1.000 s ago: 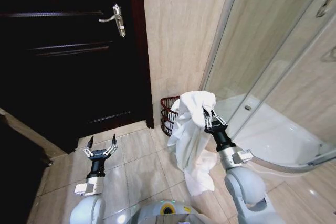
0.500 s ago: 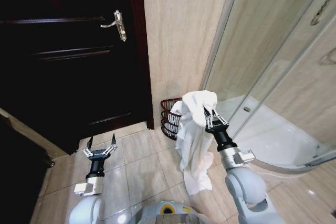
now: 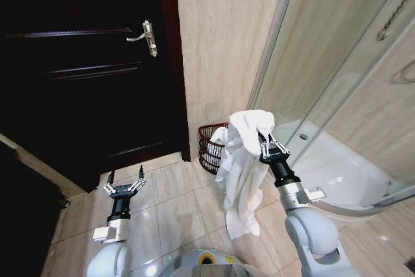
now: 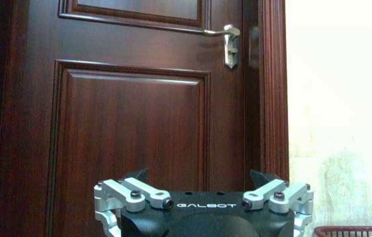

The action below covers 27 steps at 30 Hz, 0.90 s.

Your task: Discard the used towel into the hamper.

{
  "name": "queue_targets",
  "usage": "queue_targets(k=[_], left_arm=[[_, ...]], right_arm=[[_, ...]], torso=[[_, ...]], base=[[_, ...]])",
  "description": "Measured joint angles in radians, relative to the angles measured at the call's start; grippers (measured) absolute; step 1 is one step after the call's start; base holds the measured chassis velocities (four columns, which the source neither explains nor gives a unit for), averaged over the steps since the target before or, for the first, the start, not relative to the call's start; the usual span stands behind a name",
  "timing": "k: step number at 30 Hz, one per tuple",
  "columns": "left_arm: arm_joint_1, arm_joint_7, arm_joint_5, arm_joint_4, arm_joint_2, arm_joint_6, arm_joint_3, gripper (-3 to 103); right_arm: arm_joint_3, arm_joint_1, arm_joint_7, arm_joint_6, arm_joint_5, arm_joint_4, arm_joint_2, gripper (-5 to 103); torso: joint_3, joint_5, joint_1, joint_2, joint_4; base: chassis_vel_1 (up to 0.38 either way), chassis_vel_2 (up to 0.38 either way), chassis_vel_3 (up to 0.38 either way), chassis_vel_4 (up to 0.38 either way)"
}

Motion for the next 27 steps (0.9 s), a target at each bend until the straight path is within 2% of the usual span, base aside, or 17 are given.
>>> queue_targets(k=[5, 8, 10, 12, 15, 17, 20, 22, 24, 27], left_arm=[[0.001, 0.000, 0.000, -0.002, 0.002, 0.002, -0.003, 100], [0.003, 0.000, 0.000, -0.002, 0.003, 0.002, -0.005, 100], [0.006, 0.001, 0.000, -0.002, -0.002, 0.000, -0.006, 100], [0.006, 0.001, 0.001, -0.002, -0.003, -0.001, -0.007, 100], [0.007, 0.003, 0.004, -0.003, -0.014, -0.003, -0.010, 100], [0.007, 0.003, 0.005, -0.003, -0.014, -0.003, -0.010, 100], [0.010, 0.004, 0.009, -0.003, -0.023, -0.005, -0.011, 100], [0.010, 0.004, 0.009, -0.003, -0.025, -0.005, -0.011, 100], [0.010, 0.004, 0.012, 0.000, -0.032, -0.006, -0.012, 100], [0.010, 0.005, 0.016, 0.001, -0.038, -0.007, -0.012, 100]], right_arm=[[0.003, 0.016, 0.001, -0.019, 0.016, 0.005, -0.018, 8], [0.002, 0.039, 0.008, -0.049, 0.033, 0.009, -0.035, 8], [-0.003, 0.084, 0.025, -0.105, 0.072, 0.017, -0.071, 8], [-0.004, 0.095, 0.028, -0.118, 0.084, 0.018, -0.080, 8], [-0.005, 0.162, 0.056, -0.198, 0.173, 0.020, -0.134, 8], [-0.005, 0.170, 0.059, -0.206, 0.181, 0.020, -0.140, 8], [0.001, 0.259, 0.094, -0.301, 0.279, 0.020, -0.204, 8], [0.001, 0.274, 0.102, -0.319, 0.299, 0.020, -0.214, 8], [0.001, 0.338, 0.126, -0.365, 0.372, 0.011, -0.254, 8], [-0.003, 0.394, 0.128, -0.375, 0.392, -0.021, -0.279, 8]], torso=[[0.010, 0.0001, 0.008, 0.018, 0.0000], [0.018, 0.0002, 0.012, 0.030, -0.0001], [0.025, 0.0001, 0.018, 0.043, 0.0000], [0.027, 0.0001, 0.019, 0.045, 0.0001], [0.036, 0.0001, 0.027, 0.063, 0.0001], [0.037, 0.0002, 0.028, 0.065, 0.0001], [0.048, 0.0001, 0.036, 0.084, 0.0001], [0.050, 0.0002, 0.037, 0.087, 0.0001], [0.057, -0.0001, 0.042, 0.098, 0.0001], [0.062, 0.0001, 0.046, 0.108, 0.0000]], base=[[0.000, 0.000, 0.000, 0.000], [0.000, 0.000, 0.000, 0.000], [0.000, 0.000, 0.000, 0.000], [0.000, 0.000, 0.000, 0.000], [0.000, 0.000, 0.000, 0.000], [0.000, 0.000, 0.000, 0.000], [0.000, 0.000, 0.000, 0.000], [0.000, 0.000, 0.000, 0.000], [0.000, 0.000, 0.000, 0.000], [0.000, 0.000, 0.000, 0.000]])
